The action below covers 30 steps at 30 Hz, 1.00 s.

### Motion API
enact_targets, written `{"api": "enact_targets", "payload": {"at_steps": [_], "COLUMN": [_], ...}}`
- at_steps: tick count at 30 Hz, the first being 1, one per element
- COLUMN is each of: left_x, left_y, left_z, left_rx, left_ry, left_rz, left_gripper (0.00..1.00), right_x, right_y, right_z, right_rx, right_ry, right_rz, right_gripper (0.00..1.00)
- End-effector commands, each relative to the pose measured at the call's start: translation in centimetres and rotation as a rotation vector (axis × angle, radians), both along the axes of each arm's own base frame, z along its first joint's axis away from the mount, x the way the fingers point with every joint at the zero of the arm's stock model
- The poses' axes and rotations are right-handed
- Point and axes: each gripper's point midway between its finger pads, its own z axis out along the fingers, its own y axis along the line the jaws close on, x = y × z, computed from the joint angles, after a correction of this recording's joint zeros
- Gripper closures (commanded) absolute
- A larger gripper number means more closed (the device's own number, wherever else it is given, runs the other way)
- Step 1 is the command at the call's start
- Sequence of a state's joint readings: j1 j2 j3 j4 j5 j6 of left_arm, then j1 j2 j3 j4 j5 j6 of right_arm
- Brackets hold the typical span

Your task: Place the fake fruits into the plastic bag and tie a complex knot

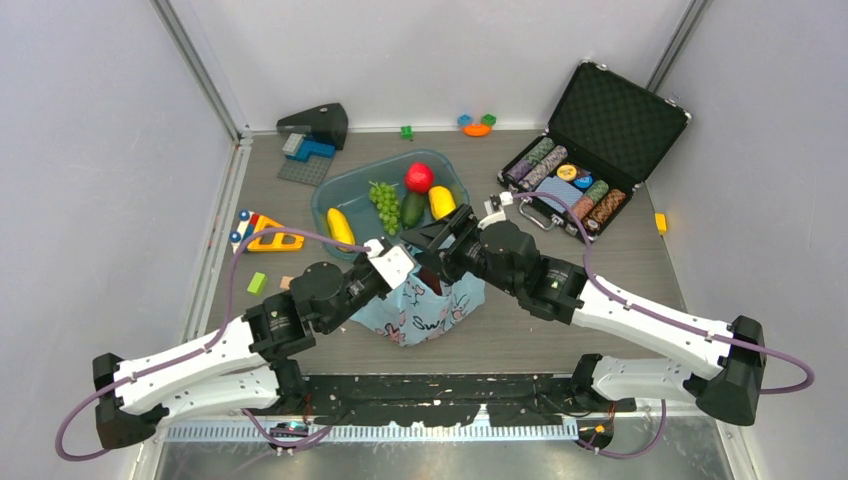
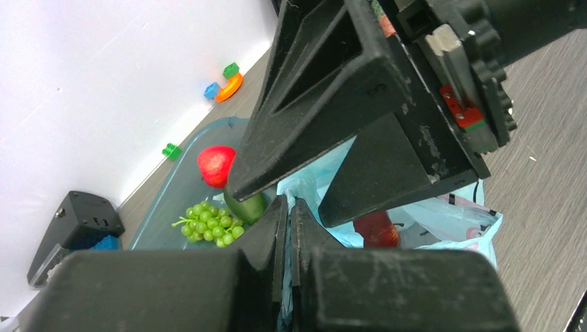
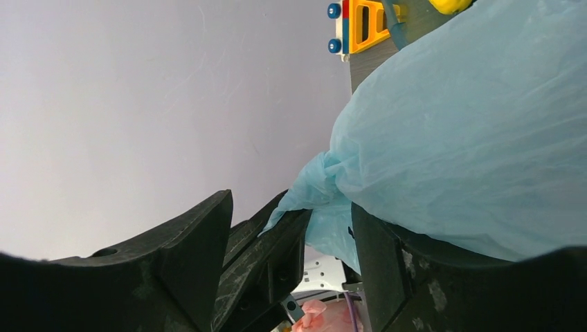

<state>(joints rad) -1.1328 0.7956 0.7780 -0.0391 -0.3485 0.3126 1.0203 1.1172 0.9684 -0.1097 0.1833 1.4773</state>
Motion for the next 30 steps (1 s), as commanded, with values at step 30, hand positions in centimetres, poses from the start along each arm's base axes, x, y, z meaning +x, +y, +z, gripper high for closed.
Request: {"api": "enact_targets", "payload": {"at_steps": [30], "left_x": [-2.6], "left_y": [-0.5], "left_z": [0.4], "left_rx": [0.051], "left_ry": [-0.129], "left_rz": [-0.037], "left_gripper": [1.0], "right_x": [0.8], "right_y": [2.3], "right_z": [-1.3], "right_rx": [0.03], "right_ry": [0.051], "right_rz": [0.04], "right_gripper": [0.37]}}
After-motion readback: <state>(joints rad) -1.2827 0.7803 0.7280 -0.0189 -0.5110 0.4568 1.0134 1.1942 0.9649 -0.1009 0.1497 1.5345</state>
